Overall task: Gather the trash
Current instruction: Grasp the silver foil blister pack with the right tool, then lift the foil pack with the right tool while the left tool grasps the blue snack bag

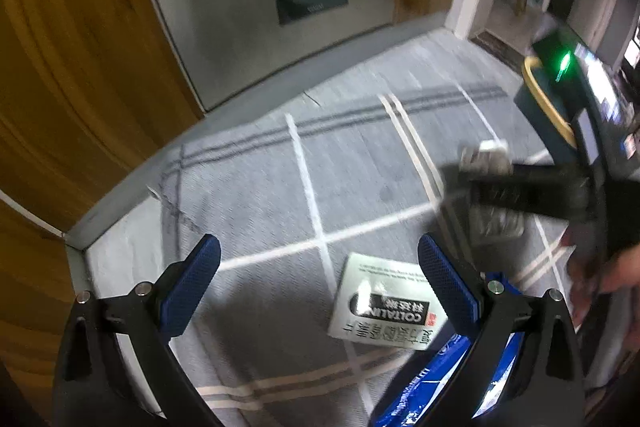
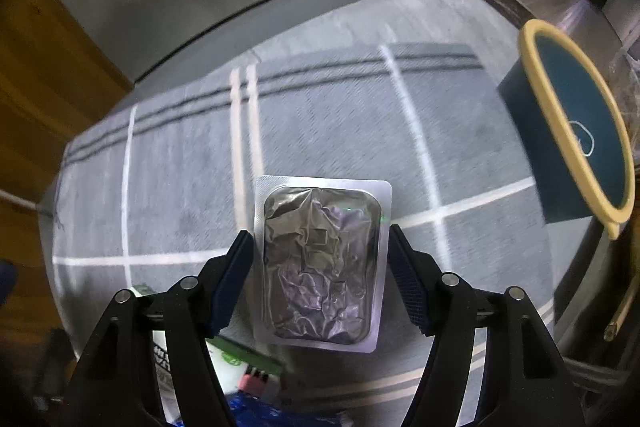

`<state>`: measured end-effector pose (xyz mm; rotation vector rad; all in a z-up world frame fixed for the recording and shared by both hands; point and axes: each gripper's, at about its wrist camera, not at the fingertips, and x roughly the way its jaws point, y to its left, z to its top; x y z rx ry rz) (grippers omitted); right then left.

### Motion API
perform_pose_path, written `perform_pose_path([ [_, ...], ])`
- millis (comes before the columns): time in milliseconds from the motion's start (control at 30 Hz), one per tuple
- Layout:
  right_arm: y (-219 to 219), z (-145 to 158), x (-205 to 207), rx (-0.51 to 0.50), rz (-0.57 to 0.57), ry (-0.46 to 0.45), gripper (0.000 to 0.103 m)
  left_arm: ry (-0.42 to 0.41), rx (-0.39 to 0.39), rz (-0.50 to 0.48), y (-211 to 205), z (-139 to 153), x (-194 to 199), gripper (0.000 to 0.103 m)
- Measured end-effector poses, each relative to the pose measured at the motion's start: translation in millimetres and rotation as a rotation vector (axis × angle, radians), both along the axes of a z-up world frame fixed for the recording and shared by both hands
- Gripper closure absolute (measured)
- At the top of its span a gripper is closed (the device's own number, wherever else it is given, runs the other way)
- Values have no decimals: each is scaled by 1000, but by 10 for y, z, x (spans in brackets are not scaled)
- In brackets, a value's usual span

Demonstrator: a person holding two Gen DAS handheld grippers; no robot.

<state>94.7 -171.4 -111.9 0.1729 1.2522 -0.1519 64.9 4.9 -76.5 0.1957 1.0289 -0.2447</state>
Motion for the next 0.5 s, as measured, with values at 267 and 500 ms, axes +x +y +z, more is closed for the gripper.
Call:
perform_pose_path([
  [267,-286,208,-66,5,-23,-67,34,46,-102,-160,-308,-42,-193,7],
  [500,-582,309,-81,27,-73,-90,34,149,-148,-346,-651,-194,-379,35],
])
